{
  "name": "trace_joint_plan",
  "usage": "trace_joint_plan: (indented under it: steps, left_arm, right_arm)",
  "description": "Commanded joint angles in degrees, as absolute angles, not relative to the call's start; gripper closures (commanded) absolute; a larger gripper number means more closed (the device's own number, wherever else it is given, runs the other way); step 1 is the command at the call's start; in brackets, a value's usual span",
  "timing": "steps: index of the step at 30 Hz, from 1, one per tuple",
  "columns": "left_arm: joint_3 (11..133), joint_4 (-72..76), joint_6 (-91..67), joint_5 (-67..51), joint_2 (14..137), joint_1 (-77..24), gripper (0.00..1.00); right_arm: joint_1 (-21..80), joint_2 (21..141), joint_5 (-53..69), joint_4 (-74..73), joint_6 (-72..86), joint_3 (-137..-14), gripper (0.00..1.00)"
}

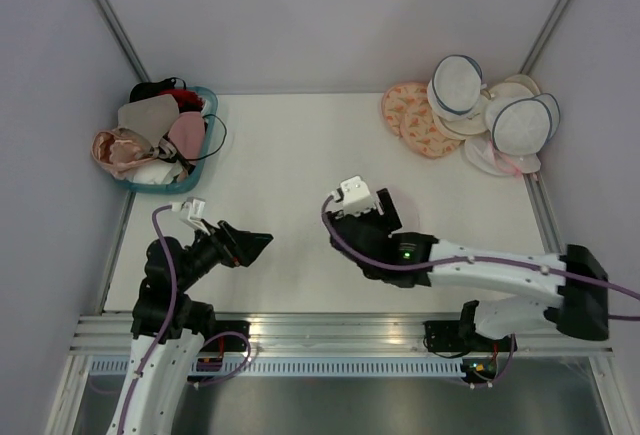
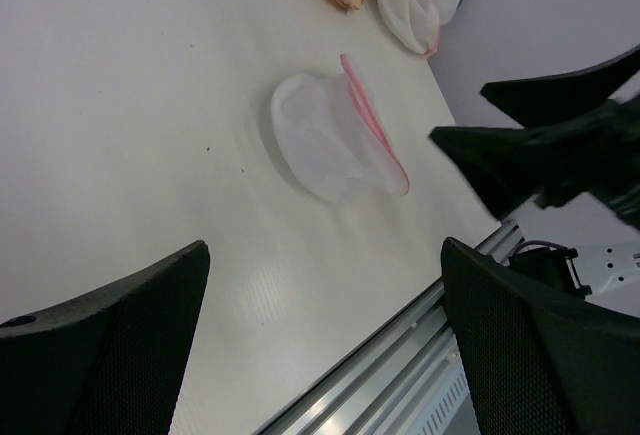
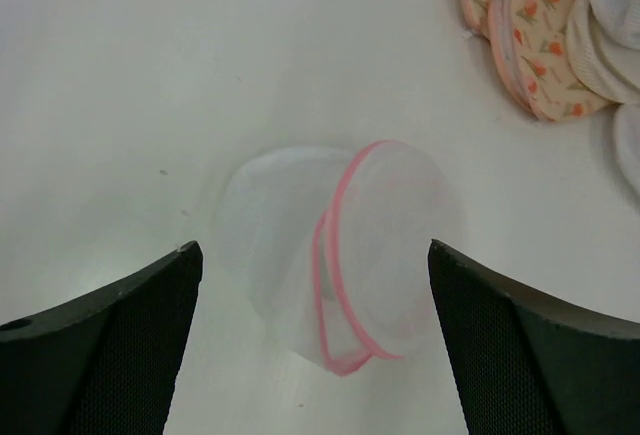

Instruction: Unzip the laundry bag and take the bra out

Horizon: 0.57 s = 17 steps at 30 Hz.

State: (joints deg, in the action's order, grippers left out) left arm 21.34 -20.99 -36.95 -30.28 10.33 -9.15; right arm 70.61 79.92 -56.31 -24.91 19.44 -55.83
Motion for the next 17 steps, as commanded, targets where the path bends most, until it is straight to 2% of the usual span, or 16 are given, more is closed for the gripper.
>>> trace_joint_plan:
  steps: [1, 6, 11, 17]
  left_arm:
    - [22.3, -20.7, -36.7, -30.4, 10.0, -9.3, 0.00]
    - [22.6, -20.0, -36.1, -32.0, 10.8, -9.3, 0.00]
    - [23.3, -18.2, -34.7, -33.7, 11.4, -9.3, 0.00]
    - [25.1, -17.1, -33.9, -35.6, 13.1, -9.3, 0.00]
  right_arm:
    - [71.1, 66.3, -46.9, -13.5, 18.7, -51.7, 0.02]
    - [71.1, 53.9, -47.5, -15.7, 24.2, -47.6, 0.02]
    - [71.0, 42.3, -42.8, -15.6, 27.2, -42.5, 0.02]
    - [71.1, 38.5, -42.8, -19.0, 29.4, -41.7, 0.02]
